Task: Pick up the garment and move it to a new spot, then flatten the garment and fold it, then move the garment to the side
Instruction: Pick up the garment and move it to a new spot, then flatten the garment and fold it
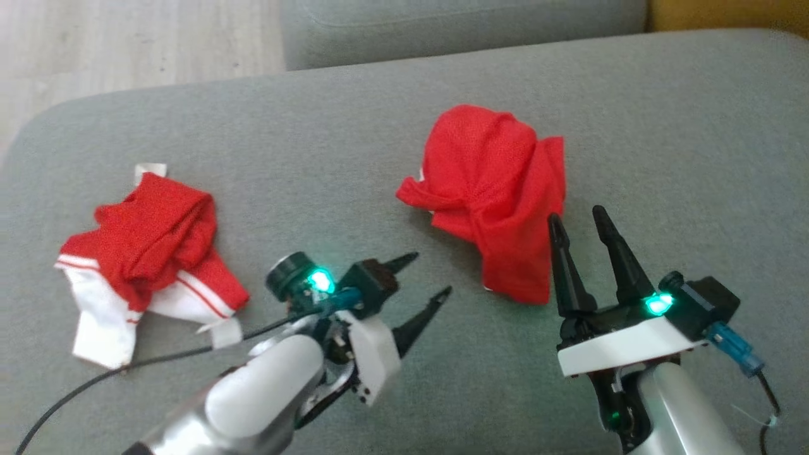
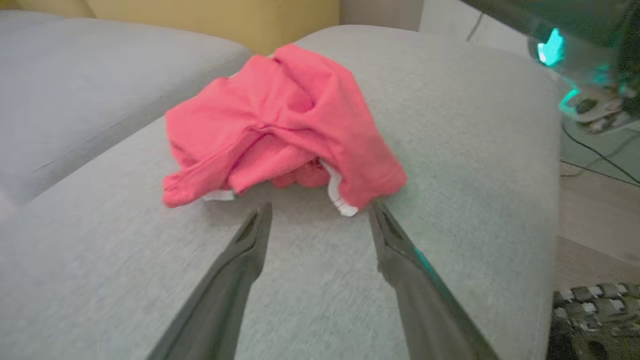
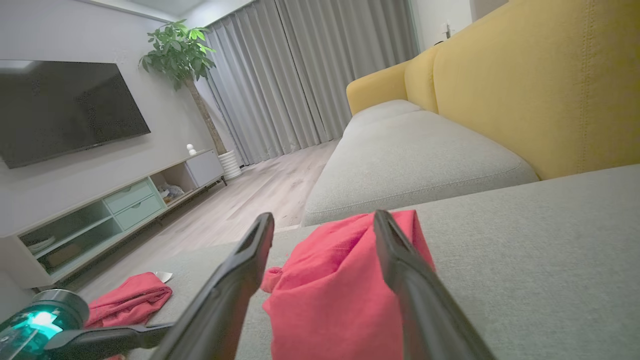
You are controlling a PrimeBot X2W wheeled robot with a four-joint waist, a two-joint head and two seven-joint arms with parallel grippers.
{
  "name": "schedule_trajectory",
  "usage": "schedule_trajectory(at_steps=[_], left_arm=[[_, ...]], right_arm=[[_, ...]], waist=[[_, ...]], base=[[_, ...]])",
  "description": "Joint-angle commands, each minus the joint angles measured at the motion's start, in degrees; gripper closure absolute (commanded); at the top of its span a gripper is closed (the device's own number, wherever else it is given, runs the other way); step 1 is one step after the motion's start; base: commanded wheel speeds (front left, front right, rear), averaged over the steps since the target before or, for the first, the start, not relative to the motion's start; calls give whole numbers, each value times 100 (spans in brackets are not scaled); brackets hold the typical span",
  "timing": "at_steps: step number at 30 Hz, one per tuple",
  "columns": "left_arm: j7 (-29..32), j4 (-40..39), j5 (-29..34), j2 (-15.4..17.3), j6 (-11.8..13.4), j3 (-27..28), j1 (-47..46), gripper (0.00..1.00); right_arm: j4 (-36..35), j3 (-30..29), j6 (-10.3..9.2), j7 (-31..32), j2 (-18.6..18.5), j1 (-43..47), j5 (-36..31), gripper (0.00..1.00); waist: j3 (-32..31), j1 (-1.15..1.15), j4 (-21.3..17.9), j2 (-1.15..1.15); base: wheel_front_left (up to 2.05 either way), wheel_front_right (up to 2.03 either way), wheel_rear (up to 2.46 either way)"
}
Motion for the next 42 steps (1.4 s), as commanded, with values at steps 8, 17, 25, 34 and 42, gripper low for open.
schedule_trajectory(at_steps=[8,17,25,34,42], left_arm=[[-1308,-772,-81,527,1175,1273,211,0],[-2106,-1280,-251,763,2157,2495,1614,0],[-2113,-1704,266,305,2048,3192,2588,0],[-2114,-1592,754,-189,1459,3632,2732,0],[-2114,-1322,990,-606,1057,3763,2682,0]], right_arm=[[-175,-41,-4,-61,-9,48,-84,0],[-146,-211,-4,-61,-9,177,-284,0],[-94,-247,-4,-61,-9,256,-403,0],[-74,-202,-4,-61,-9,130,-777,0],[563,80,-4,358,-9,-723,-1795,0]], waist=[[-182,0,359,0],[-226,0,445,0],[-197,0,385,0],[-169,0,451,0],[2,0,828,0]], base=[[0,0,0],[0,0,0],[0,0,0],[0,0,0],[0,0,0]])
